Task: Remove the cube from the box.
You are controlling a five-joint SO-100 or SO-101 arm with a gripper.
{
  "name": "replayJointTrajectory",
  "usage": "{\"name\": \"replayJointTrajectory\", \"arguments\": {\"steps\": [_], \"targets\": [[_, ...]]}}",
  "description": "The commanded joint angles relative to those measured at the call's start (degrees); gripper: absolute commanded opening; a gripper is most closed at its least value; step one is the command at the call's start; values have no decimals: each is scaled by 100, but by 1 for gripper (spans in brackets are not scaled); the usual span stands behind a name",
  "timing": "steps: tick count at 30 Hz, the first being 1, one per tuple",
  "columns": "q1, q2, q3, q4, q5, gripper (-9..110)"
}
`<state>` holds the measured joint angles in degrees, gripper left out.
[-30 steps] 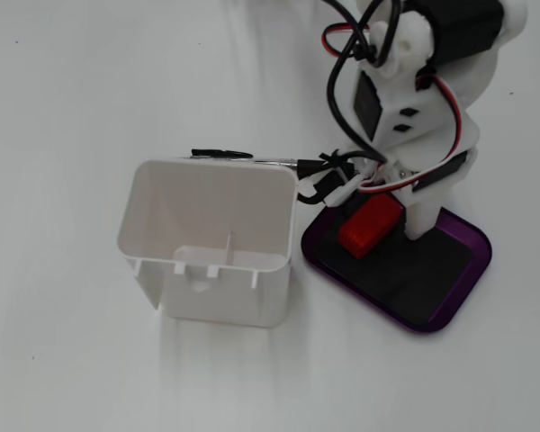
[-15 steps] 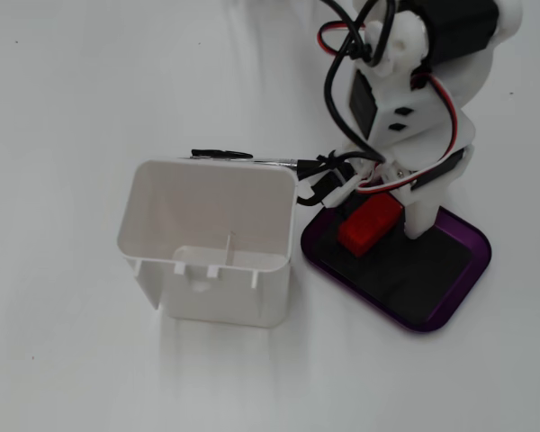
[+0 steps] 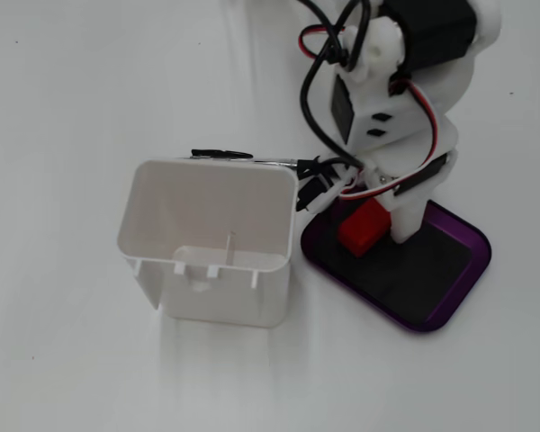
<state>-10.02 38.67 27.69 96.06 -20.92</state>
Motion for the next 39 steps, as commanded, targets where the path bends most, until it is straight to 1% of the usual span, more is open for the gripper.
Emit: {"name": "replayJointTrajectory", "arguments": {"steps": [1,4,6,9,12,13,18,23,31,34,39], "targets": [[97,431,-343,0,18,21],[105,404,-422,9,18,21],[97,396,-422,9,18,18],[70,396,-431,-9,35,11],[44,396,-431,-9,70,0],[44,396,-431,-9,79,-1],[44,439,-431,26,88,-1],[9,624,-659,62,483,-1],[70,2399,-817,79,1134,-1],[79,3234,-211,97,1705,-1],[44,4649,1582,35,2294,-1]]}}
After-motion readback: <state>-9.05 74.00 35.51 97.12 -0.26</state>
